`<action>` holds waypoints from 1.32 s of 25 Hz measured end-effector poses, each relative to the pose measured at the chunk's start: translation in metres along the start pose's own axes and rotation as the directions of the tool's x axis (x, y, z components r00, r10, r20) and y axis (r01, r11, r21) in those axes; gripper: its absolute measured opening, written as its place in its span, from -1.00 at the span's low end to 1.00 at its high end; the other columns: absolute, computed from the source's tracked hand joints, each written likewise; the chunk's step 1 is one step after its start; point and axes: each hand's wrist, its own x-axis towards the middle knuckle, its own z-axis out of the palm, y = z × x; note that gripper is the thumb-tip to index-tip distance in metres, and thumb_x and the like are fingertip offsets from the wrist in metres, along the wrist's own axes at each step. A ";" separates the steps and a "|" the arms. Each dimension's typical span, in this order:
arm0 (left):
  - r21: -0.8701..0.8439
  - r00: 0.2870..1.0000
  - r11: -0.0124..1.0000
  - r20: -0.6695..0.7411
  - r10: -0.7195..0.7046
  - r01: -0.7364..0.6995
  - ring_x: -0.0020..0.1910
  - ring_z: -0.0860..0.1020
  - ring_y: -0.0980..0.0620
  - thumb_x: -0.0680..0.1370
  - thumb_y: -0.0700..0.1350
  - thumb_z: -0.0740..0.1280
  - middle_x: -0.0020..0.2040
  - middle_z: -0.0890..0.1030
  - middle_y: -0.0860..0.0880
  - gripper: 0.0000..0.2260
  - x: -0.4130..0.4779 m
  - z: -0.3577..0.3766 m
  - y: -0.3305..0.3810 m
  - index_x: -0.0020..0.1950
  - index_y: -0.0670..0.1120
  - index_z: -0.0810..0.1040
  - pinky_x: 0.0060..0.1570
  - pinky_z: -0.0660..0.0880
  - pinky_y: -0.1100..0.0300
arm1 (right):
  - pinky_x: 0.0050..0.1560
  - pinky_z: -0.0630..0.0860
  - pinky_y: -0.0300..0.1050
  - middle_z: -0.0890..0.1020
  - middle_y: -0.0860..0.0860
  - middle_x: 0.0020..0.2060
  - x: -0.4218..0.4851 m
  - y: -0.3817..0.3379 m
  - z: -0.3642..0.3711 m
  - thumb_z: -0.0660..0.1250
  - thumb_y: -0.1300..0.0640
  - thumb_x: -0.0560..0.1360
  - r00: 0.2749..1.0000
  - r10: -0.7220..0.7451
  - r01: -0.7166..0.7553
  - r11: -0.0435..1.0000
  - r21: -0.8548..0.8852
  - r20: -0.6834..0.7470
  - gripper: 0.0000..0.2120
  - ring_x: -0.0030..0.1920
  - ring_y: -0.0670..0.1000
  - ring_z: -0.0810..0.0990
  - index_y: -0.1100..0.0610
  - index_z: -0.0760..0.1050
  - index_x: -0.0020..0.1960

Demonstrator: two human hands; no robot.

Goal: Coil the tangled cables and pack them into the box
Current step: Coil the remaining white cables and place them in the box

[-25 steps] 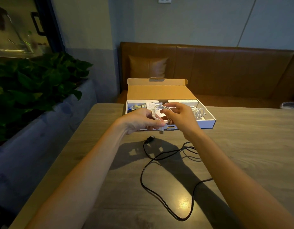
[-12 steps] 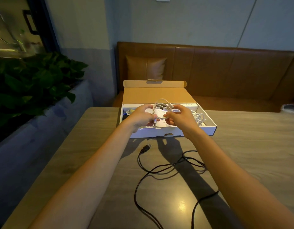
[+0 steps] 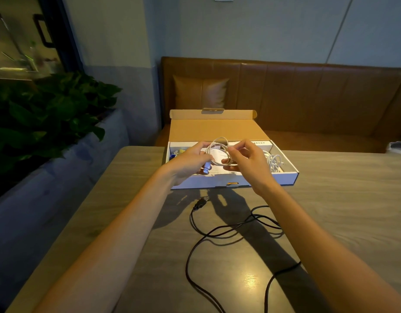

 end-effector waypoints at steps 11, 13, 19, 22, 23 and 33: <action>-0.087 0.981 0.985 -0.139 0.137 -0.150 -0.09 0.46 0.08 0.73 -0.12 0.10 0.14 0.53 -0.06 -0.71 -0.036 0.019 -0.009 0.41 0.14 0.34 -0.20 0.46 0.29 | -0.22 0.66 -0.12 0.72 0.08 0.00 -0.017 -0.020 0.010 0.41 0.27 0.55 0.989 0.083 -0.087 0.996 0.026 0.119 -0.67 -0.07 0.02 0.73 0.12 0.45 0.27; -0.083 0.971 0.979 -0.169 0.170 -0.186 -0.06 0.47 0.10 0.73 -0.11 0.07 0.13 0.52 0.05 -0.69 -0.036 0.020 -0.012 0.44 0.16 0.35 -0.14 0.49 0.29 | -0.23 0.62 -0.15 0.72 0.07 -0.08 -0.016 -0.019 0.011 0.39 0.24 0.56 0.974 0.141 -0.147 0.989 0.021 0.175 -0.72 -0.08 0.01 0.68 0.14 0.48 0.26; -0.086 0.909 0.964 -0.364 0.205 -0.252 -0.21 0.46 0.14 0.73 -0.09 0.07 -0.03 0.52 0.09 -0.69 -0.025 0.021 -0.012 0.43 0.07 0.43 -0.28 0.45 0.34 | -0.25 0.42 -0.20 0.50 0.06 -0.21 -0.014 -0.011 0.006 0.25 -0.10 0.63 0.926 0.154 -0.172 0.985 0.023 0.345 -0.63 -0.25 -0.06 0.42 0.16 0.63 0.18; -0.090 0.887 0.964 -0.419 0.193 -0.251 -0.15 0.52 0.07 0.71 0.01 0.13 -0.05 0.55 0.05 -0.72 -0.019 0.018 -0.013 0.36 0.03 0.51 -0.31 0.47 0.39 | -0.15 0.42 -0.15 0.52 0.04 -0.22 -0.019 -0.007 -0.005 0.24 -0.06 0.62 0.892 0.127 -0.188 0.977 0.103 0.433 -0.64 -0.21 -0.01 0.41 0.16 0.64 0.20; -0.098 0.875 0.962 -0.446 0.187 -0.256 -0.11 0.57 0.02 0.70 0.03 0.15 -0.01 0.59 0.04 -0.72 -0.017 0.017 -0.015 0.33 0.01 0.54 -0.33 0.48 0.41 | -0.10 0.44 -0.14 0.57 0.02 -0.19 -0.020 -0.006 -0.008 0.26 -0.02 0.62 0.894 0.108 -0.131 0.991 0.023 0.435 -0.69 -0.17 0.01 0.44 0.12 0.65 0.20; 0.063 0.735 0.932 -0.597 0.323 -0.358 -0.24 0.56 0.20 0.70 -0.08 0.20 -0.10 0.60 0.14 -0.78 -0.019 0.008 -0.018 0.18 0.00 0.63 -0.42 0.40 0.45 | -0.19 0.55 0.18 0.74 -0.07 -0.11 -0.016 -0.029 -0.017 0.26 0.10 0.65 0.946 -0.124 0.248 0.872 -0.423 0.300 -0.79 -0.17 0.22 0.60 -0.09 0.65 -0.04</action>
